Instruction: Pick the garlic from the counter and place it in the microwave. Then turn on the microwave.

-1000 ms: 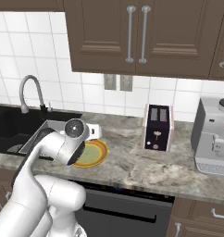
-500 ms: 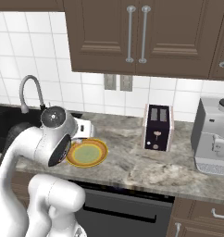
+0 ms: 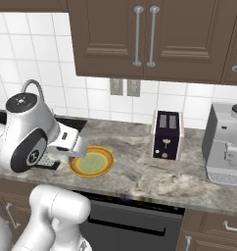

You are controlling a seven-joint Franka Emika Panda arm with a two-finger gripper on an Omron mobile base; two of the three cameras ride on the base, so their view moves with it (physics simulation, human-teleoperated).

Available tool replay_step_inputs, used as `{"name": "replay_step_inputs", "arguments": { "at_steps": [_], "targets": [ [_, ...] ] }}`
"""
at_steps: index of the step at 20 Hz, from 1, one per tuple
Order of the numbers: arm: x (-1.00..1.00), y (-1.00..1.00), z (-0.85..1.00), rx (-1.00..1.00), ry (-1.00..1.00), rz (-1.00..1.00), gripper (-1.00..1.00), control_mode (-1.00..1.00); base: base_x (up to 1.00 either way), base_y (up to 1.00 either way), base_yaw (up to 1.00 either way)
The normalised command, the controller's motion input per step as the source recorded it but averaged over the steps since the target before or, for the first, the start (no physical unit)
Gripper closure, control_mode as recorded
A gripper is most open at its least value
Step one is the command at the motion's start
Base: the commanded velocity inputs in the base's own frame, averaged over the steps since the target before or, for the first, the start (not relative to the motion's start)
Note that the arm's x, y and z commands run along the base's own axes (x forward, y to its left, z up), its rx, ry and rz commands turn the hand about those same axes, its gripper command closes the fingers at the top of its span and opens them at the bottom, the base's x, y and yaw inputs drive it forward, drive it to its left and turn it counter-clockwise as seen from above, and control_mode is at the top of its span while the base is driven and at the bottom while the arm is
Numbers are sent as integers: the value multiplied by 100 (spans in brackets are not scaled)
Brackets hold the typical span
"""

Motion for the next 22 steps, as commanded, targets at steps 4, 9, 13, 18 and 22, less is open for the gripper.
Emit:
{"name": "replay_step_inputs", "arguments": {
  "at_steps": [4, 9, 13, 18, 22],
  "targets": [
    [-49, 38, -2, 0, 0, 0, 100, -100, 0, 0, 0],
    [-49, 36, -6, -3, -14, 0, 100, -100, 0, 0, 0],
    [-53, 11, 0, -2, -24, 0, 100, -100, 0, 0, 0],
    [-27, 6, -2, -1, -9, 0, 100, 100, -57, 14, 0],
    [0, 0, 0, 0, 0, 0, 100, 100, -100, 64, 1]
  ]
}}
